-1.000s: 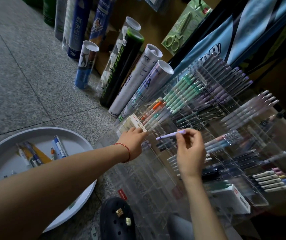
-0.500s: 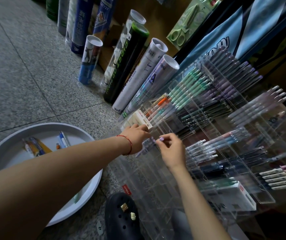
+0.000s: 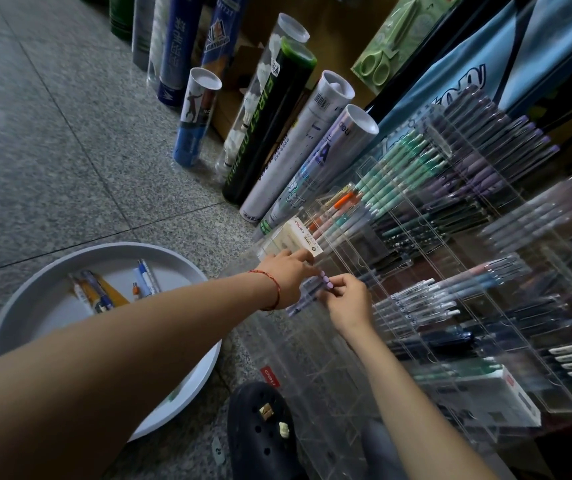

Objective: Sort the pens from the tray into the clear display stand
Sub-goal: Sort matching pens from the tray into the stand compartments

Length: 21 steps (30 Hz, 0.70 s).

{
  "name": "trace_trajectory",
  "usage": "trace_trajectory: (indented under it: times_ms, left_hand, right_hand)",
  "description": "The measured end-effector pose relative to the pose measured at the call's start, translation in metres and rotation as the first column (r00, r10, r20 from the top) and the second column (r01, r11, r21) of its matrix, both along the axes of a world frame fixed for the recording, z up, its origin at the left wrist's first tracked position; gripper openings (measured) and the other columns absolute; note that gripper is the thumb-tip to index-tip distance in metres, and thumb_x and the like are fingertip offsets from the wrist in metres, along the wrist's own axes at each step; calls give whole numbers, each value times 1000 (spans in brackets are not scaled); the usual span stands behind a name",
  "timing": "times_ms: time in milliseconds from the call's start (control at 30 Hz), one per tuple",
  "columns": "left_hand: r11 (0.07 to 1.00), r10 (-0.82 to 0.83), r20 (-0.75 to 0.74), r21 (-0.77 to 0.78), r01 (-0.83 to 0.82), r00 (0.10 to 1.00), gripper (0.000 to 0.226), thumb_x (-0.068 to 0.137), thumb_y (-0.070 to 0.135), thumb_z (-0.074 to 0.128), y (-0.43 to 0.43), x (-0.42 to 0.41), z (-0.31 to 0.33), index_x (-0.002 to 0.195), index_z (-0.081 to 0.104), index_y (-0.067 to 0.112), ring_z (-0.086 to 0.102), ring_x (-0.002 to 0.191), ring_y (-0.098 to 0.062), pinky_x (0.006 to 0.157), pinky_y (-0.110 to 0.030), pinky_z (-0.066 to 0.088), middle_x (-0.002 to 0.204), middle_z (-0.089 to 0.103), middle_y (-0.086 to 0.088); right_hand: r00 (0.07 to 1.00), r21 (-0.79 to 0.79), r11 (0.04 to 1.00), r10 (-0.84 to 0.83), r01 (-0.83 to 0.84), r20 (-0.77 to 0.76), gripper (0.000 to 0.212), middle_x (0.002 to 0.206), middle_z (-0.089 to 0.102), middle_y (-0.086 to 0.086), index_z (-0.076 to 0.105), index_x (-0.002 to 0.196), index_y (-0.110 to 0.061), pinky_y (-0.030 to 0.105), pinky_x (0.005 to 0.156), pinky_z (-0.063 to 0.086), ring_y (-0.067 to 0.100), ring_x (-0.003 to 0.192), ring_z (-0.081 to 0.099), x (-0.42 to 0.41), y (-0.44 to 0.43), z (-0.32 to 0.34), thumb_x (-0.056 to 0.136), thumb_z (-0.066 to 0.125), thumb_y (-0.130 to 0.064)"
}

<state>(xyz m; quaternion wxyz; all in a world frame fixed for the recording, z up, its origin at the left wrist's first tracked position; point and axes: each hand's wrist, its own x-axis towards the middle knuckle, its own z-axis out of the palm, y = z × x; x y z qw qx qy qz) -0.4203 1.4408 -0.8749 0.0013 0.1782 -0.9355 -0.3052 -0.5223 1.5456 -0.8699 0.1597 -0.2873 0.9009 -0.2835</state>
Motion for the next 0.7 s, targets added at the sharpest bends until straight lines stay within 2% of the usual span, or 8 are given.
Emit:
trace_trajectory:
  times_ms: [167,233,333,433,500,600,633,700]
  left_hand:
    - [998,34,-54,48,-32,998,58,86,3,44,2,0,0,139,40,26,39,125,-23,96,-33,36,139,37,1]
    - [997,45,-72,62,-41,996,50,89,10,44,0,1,3,138,43,23,43,122,-23,94,-32,36,135,41,-1]
    - [996,59,-89,75,-53,994,45,89,10,44,0,2,9,134,48,18,46,118,-26,91,-33,37,131,46,-5]
    - [989,140,-225,69,-128,964,40,88,3,43,-2,6,17,125,55,9,51,111,-26,89,-35,44,127,51,-9]
    - [971,238,-312,106,-215,920,43,84,-7,41,-10,12,22,120,58,10,54,108,-24,89,-36,47,126,51,-7]
    - [946,313,-256,165,-278,914,44,83,-11,36,-35,35,17,112,62,9,56,106,-21,92,-33,47,121,56,-6]
    - [946,312,-211,162,-282,926,43,83,-10,36,-45,46,12,110,63,9,56,106,-22,93,-33,46,119,58,-8]
    - [943,319,-62,121,-310,946,39,85,-6,38,-60,72,0,111,63,9,55,108,-26,94,-33,44,118,59,-11]
  right_hand:
    - [993,-116,989,-86,95,77,33,73,65,3,53,68,-23,39,77,51,21,78,62,3,-4,-7,75,71,3]
    - [988,-135,983,-110,125,111,30,72,62,0,53,70,-19,30,72,50,20,77,61,4,-12,-8,76,68,6]
    - [989,-121,983,-135,141,54,21,74,60,2,54,77,-12,16,56,42,15,71,57,8,-17,-7,78,65,7]
    - [998,-102,992,-67,68,8,26,71,54,8,50,71,-8,14,50,46,15,61,57,3,-11,-8,82,54,15]
    - [999,-66,998,7,-10,-45,22,73,58,8,51,75,-10,24,59,50,14,64,60,-1,-9,-7,77,67,4]
    - [996,32,999,27,-24,-85,25,87,63,7,53,84,-14,40,77,52,24,84,61,8,-10,2,73,76,-9]
    - [989,60,998,19,-10,-149,24,95,63,7,54,89,-13,41,81,51,24,89,59,15,-10,7,76,74,-9]
    - [899,86,996,23,16,-437,32,112,56,12,54,104,-8,41,85,48,27,100,53,34,-12,20,77,72,-9]
